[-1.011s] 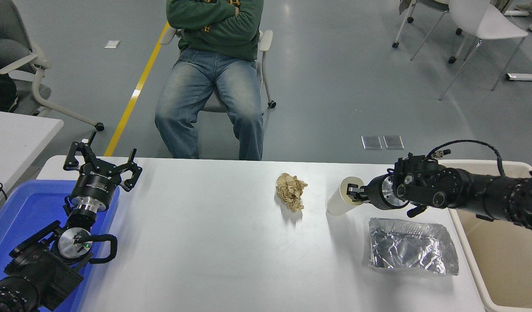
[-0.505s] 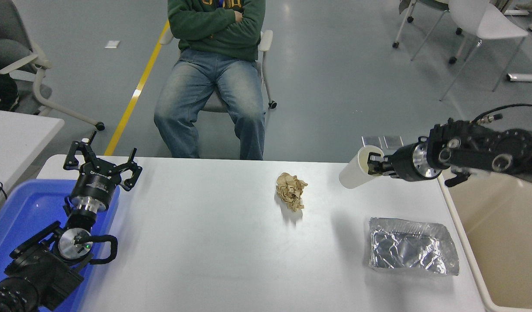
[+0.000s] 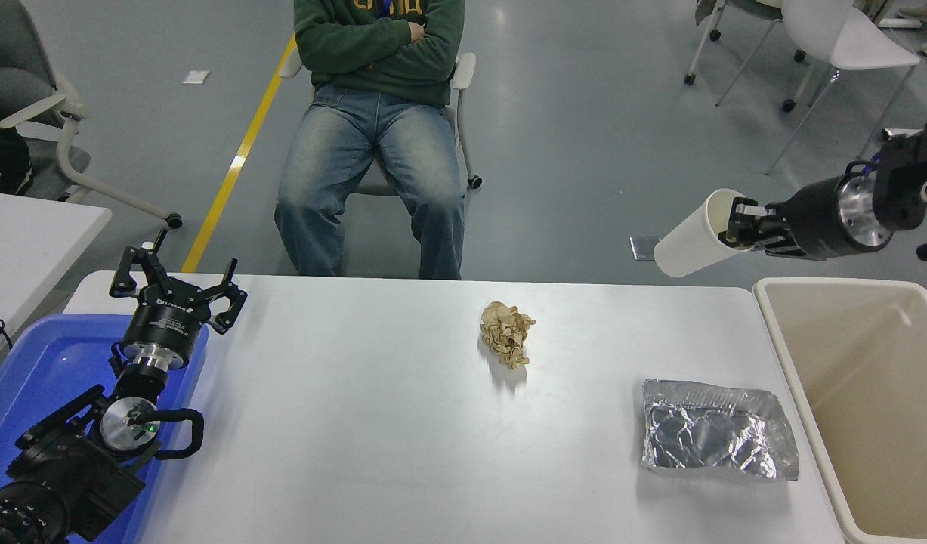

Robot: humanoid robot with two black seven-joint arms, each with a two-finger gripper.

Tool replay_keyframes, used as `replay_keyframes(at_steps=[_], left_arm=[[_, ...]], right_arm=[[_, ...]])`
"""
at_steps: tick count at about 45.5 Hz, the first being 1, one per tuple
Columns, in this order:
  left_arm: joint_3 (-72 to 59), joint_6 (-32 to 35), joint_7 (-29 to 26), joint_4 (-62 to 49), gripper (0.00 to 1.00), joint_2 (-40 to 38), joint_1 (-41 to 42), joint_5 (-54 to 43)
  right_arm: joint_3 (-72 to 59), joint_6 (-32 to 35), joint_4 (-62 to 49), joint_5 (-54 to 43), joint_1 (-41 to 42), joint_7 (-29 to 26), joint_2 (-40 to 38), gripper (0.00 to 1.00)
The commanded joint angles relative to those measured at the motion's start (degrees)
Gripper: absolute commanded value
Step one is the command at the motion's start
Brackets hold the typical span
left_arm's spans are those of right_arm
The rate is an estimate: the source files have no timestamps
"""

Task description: Clean the table surface

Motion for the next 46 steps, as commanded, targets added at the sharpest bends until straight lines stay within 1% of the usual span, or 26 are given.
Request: replay_keyframes(at_steps=[1,11,19,25,32,46], left_arm=[[0.0,0.0,0.0,0.0,1.00,0.0,0.0,0.0],[0.0,0.0,0.0,0.0,1.00,0.0,0.0,0.0],[0.0,0.0,0.0,0.0,1.00,-0.1,0.0,0.0],[0.0,0.0,0.0,0.0,1.00,-0.1,0.0,0.0],[0.0,0.0,0.0,0.0,1.00,-0.1,0.0,0.0],[0.0,0.0,0.0,0.0,1.00,-0.1,0.0,0.0]], right_arm=[[0.0,2.5,0.0,-1.1,1.6,0.1,-2.7,0.00],[0.0,2.4,-3.5,-1.4,0.2,0.0,-2.4,0.00],[-0.1,2.4,-11.3,-2.6,-3.1,0.1,-1.9,0.00],[0.0,2.3,-17.7,-4.9,-7.4,0.2,-1.6,0.00],[0.1,1.8,-28.4,-5.0,-14.6,0.3,0.2,0.00],[1.0,1.3,-53.3,-4.0,-29.5,0.5,8.8,0.00]])
